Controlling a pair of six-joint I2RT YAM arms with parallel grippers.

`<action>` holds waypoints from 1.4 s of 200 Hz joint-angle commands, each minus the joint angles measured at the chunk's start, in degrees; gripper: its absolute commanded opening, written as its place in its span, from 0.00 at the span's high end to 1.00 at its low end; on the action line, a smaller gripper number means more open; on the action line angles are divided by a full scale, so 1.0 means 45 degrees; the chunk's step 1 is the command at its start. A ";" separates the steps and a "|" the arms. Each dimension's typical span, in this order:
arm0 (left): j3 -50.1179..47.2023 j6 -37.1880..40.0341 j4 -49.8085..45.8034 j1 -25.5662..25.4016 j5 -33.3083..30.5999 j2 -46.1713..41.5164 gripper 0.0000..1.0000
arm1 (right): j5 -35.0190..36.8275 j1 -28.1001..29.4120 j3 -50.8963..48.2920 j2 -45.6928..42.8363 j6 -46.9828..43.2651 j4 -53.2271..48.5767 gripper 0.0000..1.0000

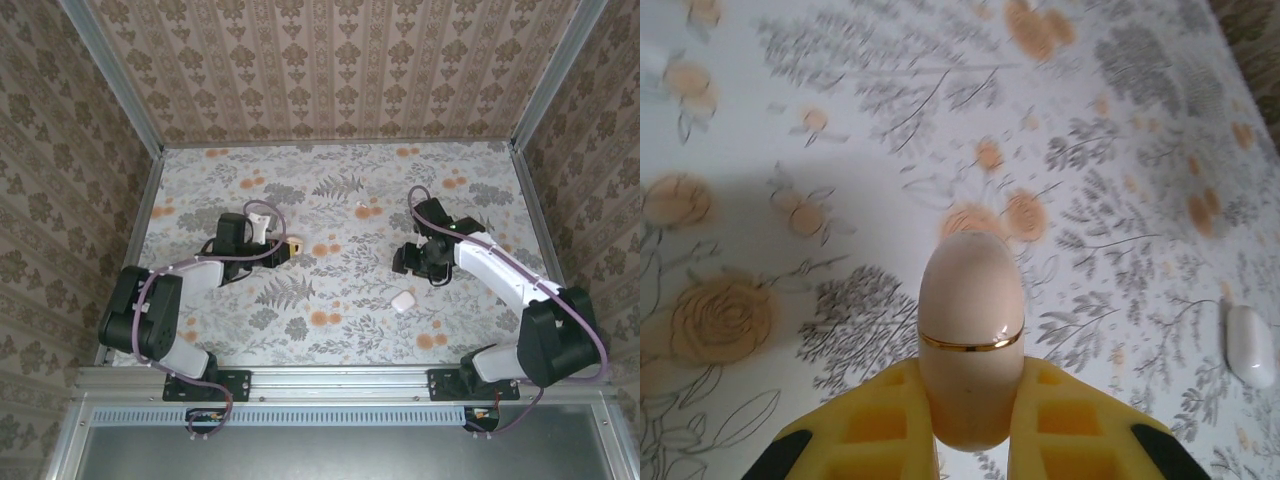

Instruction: Insert wireless bluetooth earbuds into charging case

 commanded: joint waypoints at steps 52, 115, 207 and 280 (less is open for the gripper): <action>0.1001 0.0348 -0.2488 0.0102 -0.1121 0.0225 0.88 | 0.0239 0.0252 -0.1092 0.0428 0.0608 -0.0687 0.39; 0.0943 0.0713 -0.3390 0.0141 -0.1989 -0.0368 0.68 | 0.0527 0.1394 -0.0635 0.1027 -0.0340 -0.0803 0.34; 0.0551 0.1150 -0.4411 0.0555 -0.2949 -0.2529 0.44 | 0.1884 0.2861 0.2048 0.3380 -0.4062 -0.3287 0.23; 0.0279 0.1171 -0.4473 0.0718 -0.2861 -0.2957 0.41 | 0.2486 0.2984 0.2525 0.4942 -0.4701 -0.3859 0.17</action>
